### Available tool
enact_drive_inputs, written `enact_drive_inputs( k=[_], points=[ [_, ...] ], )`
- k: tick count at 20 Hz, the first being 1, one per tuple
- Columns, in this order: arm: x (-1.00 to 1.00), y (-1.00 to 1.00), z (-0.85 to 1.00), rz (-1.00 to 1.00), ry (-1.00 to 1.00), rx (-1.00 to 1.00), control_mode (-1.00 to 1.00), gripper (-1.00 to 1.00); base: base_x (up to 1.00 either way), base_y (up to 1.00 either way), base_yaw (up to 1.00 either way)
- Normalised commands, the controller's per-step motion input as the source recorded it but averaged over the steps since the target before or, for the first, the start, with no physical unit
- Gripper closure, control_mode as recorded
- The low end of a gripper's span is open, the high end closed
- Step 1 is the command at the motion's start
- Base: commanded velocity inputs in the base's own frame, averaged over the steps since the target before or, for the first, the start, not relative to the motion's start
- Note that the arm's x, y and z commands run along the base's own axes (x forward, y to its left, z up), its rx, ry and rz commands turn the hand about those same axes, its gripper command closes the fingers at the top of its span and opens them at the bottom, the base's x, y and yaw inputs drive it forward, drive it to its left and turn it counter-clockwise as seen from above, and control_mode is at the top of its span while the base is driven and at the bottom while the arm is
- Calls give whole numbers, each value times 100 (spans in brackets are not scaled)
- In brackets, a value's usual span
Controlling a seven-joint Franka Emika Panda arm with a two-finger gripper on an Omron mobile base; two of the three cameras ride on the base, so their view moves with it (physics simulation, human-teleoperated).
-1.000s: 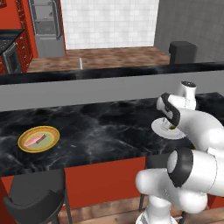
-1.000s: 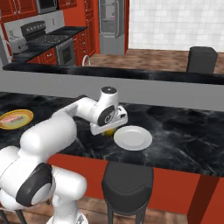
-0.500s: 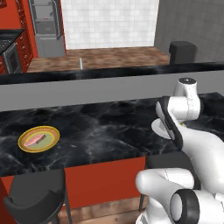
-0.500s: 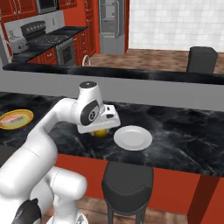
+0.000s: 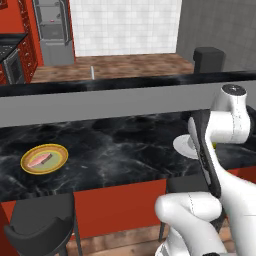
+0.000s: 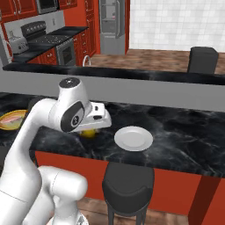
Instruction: Transport the steak and lemon to the fridge. Place the steak on the rack containing meat and place the lemon on the rack containing the vegetable, ensuring meats and vegetables are on different racks.
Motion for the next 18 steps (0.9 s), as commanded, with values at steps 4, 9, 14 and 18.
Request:
enact_drive_inputs(
  k=[4, 9, 14, 18],
  points=[
    [-50, 46, 49, 5, -41, 0, -100, 100, 0, 0, 0],
    [-41, 51, 59, 6, -52, 0, -100, 100, 0, 0, 0],
    [-63, 35, 83, 0, -36, 0, -100, 100, 0, 0, 0],
    [0, 0, 0, 0, 0, 0, 100, 100, -96, -1, -11]
  ],
)
